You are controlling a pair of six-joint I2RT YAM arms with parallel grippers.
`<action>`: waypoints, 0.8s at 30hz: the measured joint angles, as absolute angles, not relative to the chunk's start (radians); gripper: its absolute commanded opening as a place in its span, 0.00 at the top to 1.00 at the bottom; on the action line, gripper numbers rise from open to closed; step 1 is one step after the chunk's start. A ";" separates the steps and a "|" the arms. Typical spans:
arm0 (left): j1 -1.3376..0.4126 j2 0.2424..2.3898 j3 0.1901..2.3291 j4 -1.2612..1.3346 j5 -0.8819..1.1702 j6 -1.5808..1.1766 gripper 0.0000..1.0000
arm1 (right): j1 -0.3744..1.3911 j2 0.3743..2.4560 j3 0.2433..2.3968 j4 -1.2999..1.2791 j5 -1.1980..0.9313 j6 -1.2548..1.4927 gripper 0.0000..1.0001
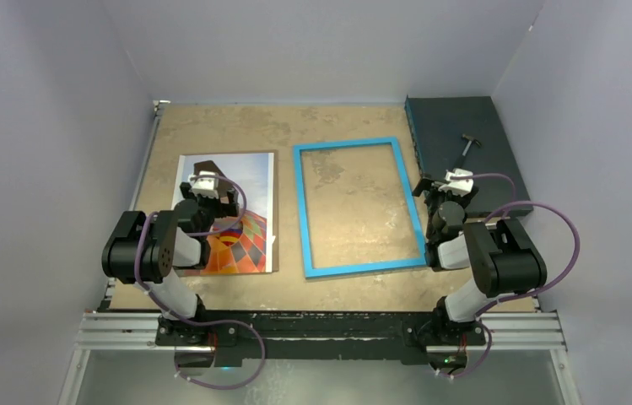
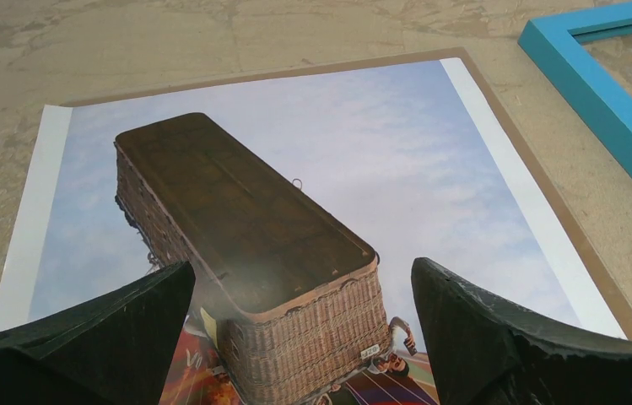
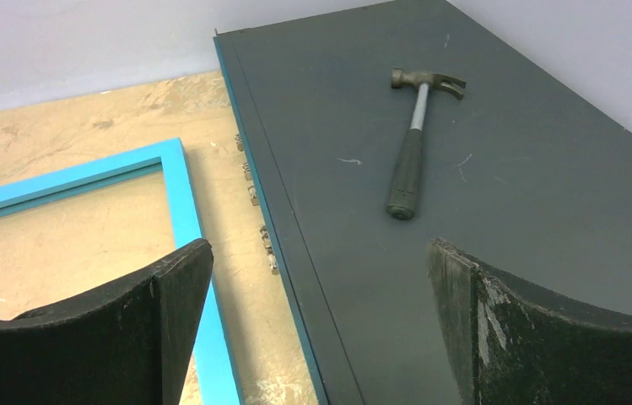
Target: Put the photo into the frame
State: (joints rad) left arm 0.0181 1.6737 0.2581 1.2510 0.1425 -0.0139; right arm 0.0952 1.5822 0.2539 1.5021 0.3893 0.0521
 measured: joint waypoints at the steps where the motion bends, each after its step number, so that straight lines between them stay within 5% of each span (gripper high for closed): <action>1: 0.018 1.674 0.258 1.250 0.142 -0.014 0.00 | 0.095 1.582 0.254 1.502 0.389 0.052 0.01; 11: 0.020 1.669 0.259 1.238 0.141 -0.015 0.00 | 0.095 1.570 0.253 1.486 0.395 0.057 0.01; 16: 0.053 1.549 0.422 0.887 0.117 -0.025 0.00 | 0.113 1.488 0.230 1.436 0.449 0.058 0.01; 21: 0.065 1.517 0.860 0.367 0.055 0.047 0.04 | 0.118 1.458 0.693 0.791 0.583 0.252 0.01; 24: 0.066 1.497 1.037 0.109 -0.010 0.084 0.04 | 0.114 1.494 0.914 0.569 0.492 0.363 0.01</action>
State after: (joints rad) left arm 0.0662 1.4975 1.0367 0.1089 -0.0105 0.0837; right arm 0.1139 1.4940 0.9142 0.5694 0.4919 0.3634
